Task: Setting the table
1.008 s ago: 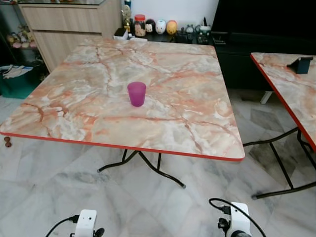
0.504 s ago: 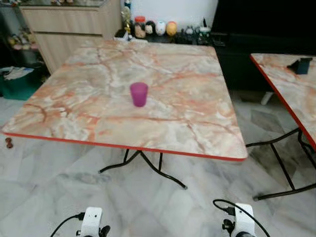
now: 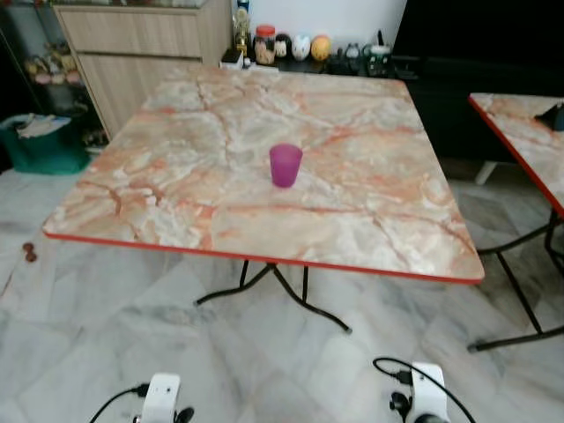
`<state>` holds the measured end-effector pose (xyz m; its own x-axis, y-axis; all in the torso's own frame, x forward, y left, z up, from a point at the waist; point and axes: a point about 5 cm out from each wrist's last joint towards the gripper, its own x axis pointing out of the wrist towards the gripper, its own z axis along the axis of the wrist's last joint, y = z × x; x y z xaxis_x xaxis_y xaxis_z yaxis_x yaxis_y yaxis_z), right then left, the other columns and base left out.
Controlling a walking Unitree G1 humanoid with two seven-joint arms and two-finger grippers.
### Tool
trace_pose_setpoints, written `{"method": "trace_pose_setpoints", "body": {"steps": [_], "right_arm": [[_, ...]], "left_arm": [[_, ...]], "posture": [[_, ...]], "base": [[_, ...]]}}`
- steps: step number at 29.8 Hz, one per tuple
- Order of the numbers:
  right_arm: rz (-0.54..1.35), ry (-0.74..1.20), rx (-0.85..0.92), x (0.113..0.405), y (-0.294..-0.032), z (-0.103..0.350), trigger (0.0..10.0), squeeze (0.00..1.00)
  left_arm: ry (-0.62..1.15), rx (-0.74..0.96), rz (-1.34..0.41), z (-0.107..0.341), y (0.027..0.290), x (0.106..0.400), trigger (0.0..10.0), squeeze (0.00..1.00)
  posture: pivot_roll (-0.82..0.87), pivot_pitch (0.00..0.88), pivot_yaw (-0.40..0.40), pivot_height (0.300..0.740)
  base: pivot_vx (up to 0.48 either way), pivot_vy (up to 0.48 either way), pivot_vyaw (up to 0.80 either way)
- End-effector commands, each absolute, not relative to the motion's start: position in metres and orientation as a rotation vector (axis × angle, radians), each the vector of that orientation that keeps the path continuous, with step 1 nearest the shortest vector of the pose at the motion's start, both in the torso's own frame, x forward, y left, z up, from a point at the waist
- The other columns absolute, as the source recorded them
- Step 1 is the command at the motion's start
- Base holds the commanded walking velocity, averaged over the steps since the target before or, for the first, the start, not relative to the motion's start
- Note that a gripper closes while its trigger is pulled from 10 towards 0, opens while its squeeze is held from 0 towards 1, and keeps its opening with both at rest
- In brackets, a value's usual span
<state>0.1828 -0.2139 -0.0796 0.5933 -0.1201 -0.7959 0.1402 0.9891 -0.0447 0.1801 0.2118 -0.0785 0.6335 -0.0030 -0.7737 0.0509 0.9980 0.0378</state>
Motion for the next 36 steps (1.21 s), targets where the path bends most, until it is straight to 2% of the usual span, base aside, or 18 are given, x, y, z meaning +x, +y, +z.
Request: {"method": "trace_pose_setpoints", "body": {"steps": [1,36], "right_arm": [[-0.156,0.933,0.022,0.1805,-0.2156,-0.0805,10.0,0.00],[-0.148,0.938,0.017,0.1820,-0.2157,-0.0799,10.0,0.00]], "left_arm": [[0.900,0.052,-0.043,-0.0807,0.2085,0.1774,10.0,0.00],[0.904,0.070,-0.064,-0.0812,0.2064,0.1769,10.0,0.00]], "posture": [[0.09,0.000,-0.026,0.727],[0.09,0.000,-0.024,0.727]], "base": [[0.000,0.000,0.00],[0.014,0.000,0.00]]}}
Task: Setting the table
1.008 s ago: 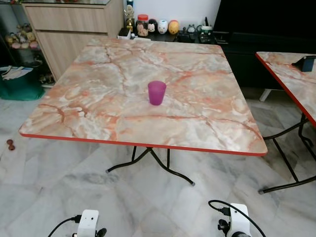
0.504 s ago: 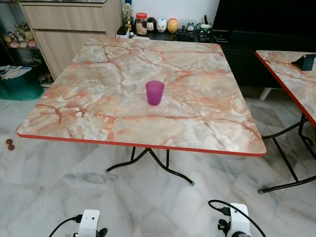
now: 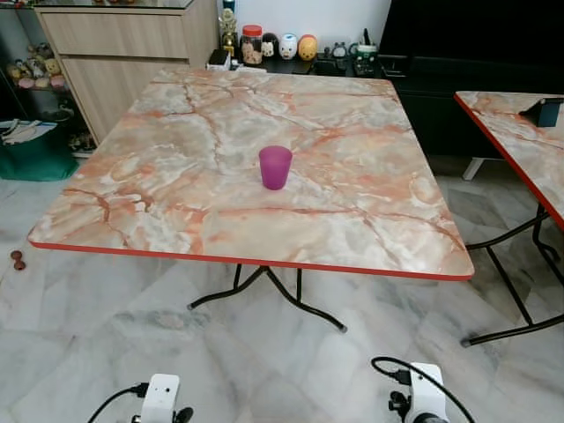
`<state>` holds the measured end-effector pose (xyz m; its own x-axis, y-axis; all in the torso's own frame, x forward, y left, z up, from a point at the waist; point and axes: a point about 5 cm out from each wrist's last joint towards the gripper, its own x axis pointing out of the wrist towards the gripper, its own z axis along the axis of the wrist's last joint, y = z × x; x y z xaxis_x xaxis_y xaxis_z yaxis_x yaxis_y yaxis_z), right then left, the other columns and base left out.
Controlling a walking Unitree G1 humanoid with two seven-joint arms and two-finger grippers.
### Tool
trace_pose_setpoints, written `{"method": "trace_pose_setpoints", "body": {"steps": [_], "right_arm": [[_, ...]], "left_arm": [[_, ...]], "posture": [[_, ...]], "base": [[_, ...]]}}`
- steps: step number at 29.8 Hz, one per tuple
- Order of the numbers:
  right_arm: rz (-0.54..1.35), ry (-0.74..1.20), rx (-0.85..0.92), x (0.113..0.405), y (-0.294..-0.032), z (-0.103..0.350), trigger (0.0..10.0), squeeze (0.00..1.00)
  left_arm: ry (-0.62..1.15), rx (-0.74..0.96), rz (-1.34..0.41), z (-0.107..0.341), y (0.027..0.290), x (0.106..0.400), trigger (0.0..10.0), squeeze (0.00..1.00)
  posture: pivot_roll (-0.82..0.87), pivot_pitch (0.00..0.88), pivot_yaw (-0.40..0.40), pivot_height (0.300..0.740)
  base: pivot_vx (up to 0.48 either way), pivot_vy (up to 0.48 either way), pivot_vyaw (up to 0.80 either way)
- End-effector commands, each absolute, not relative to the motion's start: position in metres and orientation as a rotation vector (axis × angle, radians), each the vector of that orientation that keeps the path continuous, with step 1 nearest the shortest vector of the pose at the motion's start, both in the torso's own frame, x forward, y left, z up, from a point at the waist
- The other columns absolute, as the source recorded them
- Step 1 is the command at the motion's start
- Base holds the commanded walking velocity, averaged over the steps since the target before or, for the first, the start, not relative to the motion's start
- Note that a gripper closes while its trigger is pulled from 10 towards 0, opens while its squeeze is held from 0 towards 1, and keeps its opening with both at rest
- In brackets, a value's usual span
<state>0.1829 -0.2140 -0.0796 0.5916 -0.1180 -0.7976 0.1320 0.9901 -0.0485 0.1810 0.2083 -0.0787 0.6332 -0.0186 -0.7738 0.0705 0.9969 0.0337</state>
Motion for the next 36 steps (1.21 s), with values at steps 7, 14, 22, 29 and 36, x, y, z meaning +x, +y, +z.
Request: {"method": "trace_pose_setpoints", "body": {"steps": [7,14,22,29,36], "right_arm": [[-0.148,0.939,0.017,0.1822,-0.2156,-0.0799,10.0,0.00],[-0.127,0.943,-0.009,0.1830,-0.2159,-0.0795,10.0,0.00],[-0.130,0.941,-0.007,0.1831,-0.2162,-0.0793,10.0,0.00],[-0.129,0.943,-0.009,0.1830,-0.2160,-0.0794,10.0,0.00],[-0.126,0.944,-0.009,0.1822,-0.2154,-0.0799,10.0,0.00]], "left_arm": [[0.903,0.071,-0.067,-0.0811,0.2065,0.1772,10.0,0.00],[0.901,0.068,-0.073,-0.0813,0.2036,0.1777,10.0,0.00],[0.907,0.074,-0.072,-0.0819,0.2030,0.1772,10.0,0.00],[0.915,0.098,-0.072,-0.0825,0.2058,0.1749,10.0,0.00],[0.910,0.118,-0.068,-0.0829,0.2097,0.1714,10.0,0.00]], "posture": [[0.09,0.000,-0.024,0.727],[0.09,0.000,-0.025,0.727],[0.09,0.000,-0.025,0.727],[0.09,0.000,-0.024,0.727],[0.09,0.000,-0.021,0.727]], "base": [[0.242,0.000,0.00],[0.259,0.000,0.00],[0.252,0.000,0.00],[0.000,0.000,0.00],[0.000,0.000,0.00]]}}
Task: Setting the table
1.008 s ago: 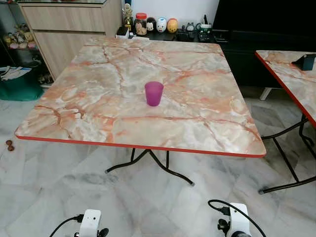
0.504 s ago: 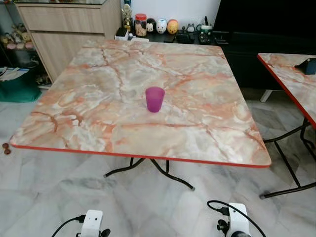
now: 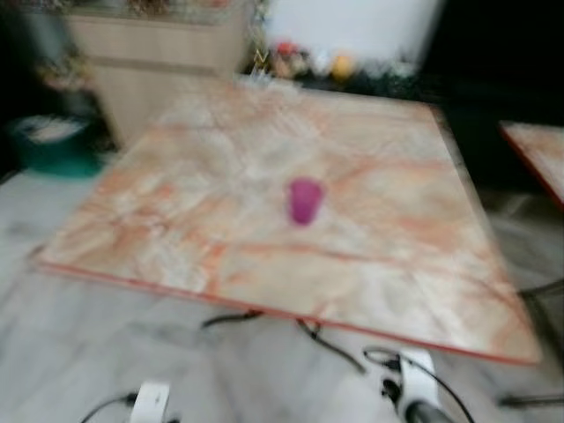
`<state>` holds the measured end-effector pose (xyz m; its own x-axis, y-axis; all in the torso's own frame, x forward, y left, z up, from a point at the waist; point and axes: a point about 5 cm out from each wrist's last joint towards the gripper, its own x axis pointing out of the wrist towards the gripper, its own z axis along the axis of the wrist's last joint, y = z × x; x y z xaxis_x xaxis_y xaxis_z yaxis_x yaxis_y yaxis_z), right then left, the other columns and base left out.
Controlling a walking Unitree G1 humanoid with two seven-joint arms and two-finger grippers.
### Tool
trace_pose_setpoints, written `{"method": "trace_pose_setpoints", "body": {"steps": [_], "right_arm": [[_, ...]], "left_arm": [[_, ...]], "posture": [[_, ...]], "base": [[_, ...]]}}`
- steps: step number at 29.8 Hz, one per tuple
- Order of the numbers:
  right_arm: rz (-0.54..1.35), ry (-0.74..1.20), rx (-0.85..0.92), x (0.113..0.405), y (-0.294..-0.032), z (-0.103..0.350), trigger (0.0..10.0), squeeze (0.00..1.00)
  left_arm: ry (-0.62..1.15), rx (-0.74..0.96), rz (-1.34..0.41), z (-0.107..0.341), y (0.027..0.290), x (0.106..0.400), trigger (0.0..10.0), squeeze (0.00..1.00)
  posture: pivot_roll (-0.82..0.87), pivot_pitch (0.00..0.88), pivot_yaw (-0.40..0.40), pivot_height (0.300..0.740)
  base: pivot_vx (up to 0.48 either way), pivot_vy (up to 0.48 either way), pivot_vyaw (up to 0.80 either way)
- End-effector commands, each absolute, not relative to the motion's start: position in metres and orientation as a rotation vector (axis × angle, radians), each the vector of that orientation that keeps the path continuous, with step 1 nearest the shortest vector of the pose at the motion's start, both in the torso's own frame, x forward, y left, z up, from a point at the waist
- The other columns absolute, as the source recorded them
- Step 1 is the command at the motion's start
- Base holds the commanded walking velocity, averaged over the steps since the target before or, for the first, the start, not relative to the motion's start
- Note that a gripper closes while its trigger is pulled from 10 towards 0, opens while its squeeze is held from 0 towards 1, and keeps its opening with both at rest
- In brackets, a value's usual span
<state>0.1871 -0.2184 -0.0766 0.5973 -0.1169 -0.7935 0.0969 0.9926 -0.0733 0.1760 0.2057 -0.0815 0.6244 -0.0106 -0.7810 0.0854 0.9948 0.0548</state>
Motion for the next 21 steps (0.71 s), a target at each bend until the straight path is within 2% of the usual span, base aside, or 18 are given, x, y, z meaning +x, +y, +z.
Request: {"method": "trace_pose_setpoints", "body": {"steps": [1,15,21], "right_arm": [[-0.126,0.945,-0.009,0.182,-0.215,-0.080,10.0,0.00],[-0.124,0.950,-0.011,0.181,-0.216,-0.081,10.0,0.00],[-0.126,0.949,-0.011,0.181,-0.216,-0.080,10.0,0.00]], "left_arm": [[0.908,0.119,-0.069,-0.083,0.210,0.171,10.0,0.00],[0.862,0.119,-0.081,-0.080,0.214,0.171,10.0,0.00],[0.717,0.094,-0.006,-0.066,0.229,0.183,10.0,0.00]], "posture": [[0.09,0.000,-0.021,0.727],[0.10,0.000,-0.024,0.727],[0.11,0.000,-0.024,0.727]], "base": [[0.000,0.000,0.00],[0.000,0.000,0.00],[0.000,0.000,0.00]]}}
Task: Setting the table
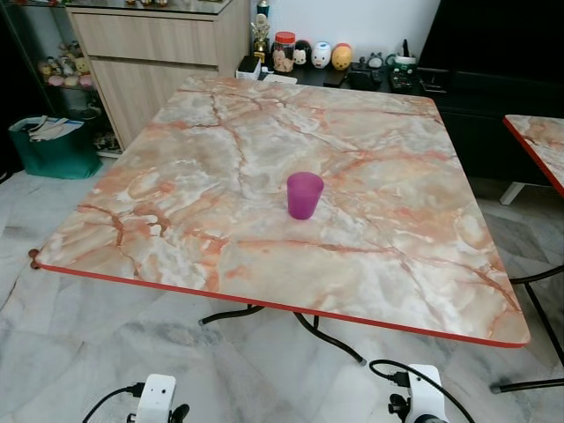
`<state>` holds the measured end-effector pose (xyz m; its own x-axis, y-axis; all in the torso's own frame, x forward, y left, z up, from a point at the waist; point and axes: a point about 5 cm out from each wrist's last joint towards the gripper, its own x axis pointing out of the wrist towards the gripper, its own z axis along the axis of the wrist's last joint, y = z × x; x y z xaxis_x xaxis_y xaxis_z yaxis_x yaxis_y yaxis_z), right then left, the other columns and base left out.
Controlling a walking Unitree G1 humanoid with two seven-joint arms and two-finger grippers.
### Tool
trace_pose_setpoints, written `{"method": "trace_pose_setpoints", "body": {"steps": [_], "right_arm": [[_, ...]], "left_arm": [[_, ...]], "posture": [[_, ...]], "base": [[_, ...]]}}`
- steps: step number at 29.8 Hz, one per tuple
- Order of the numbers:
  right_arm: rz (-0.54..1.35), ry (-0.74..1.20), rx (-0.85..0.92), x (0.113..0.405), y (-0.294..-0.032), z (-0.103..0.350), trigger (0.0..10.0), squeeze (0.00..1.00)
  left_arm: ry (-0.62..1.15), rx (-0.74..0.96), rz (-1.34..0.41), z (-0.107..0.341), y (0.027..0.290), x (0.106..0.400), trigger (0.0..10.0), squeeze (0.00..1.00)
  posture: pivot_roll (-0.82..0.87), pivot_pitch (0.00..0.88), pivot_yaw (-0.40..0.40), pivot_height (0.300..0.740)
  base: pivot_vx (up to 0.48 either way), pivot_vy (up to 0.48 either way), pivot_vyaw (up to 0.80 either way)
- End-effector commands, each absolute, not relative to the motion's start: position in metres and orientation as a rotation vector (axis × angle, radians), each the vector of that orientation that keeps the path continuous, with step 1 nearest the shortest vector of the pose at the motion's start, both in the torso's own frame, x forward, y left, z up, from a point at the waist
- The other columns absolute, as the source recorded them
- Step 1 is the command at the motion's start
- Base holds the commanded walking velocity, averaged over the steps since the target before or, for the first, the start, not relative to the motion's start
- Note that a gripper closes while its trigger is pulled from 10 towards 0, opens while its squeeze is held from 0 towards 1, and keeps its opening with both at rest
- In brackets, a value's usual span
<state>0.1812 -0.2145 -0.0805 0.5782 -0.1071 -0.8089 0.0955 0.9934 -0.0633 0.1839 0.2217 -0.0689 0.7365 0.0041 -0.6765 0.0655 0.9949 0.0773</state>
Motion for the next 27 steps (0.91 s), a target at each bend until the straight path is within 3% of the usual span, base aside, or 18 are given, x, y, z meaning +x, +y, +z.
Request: {"method": "trace_pose_setpoints", "body": {"steps": [1,6,17,22,27], "right_arm": [[-0.126,0.949,-0.011,0.181,-0.216,-0.080,10.0,0.00],[-0.124,0.955,-0.019,0.182,-0.218,-0.080,10.0,0.00],[-0.131,0.955,-0.020,0.182,-0.220,-0.079,10.0,0.00],[-0.134,0.956,-0.021,0.182,-0.221,-0.079,10.0,0.00],[-0.139,0.957,-0.023,0.183,-0.222,-0.078,10.0,0.00]], "left_arm": [[0.717,0.094,-0.006,-0.066,0.229,0.183,10.0,0.00],[0.464,0.126,-0.003,-0.039,0.243,0.188,10.0,0.00],[0.304,0.155,0.028,0.002,0.246,0.159,10.0,0.00],[0.183,0.204,0.131,0.046,0.249,0.157,10.0,0.00],[0.006,0.257,0.312,0.096,0.259,0.178,10.0,0.00]], "posture": [[0.11,0.000,-0.024,0.727],[0.13,0.000,-0.030,0.727],[0.14,0.000,-0.032,0.727],[0.16,0.000,-0.038,0.727],[0.16,0.000,-0.043,0.727]], "base": [[0.000,0.000,0.00],[0.000,0.000,0.00],[0.000,0.000,0.00],[0.000,0.000,0.00],[0.000,0.000,0.00]]}}
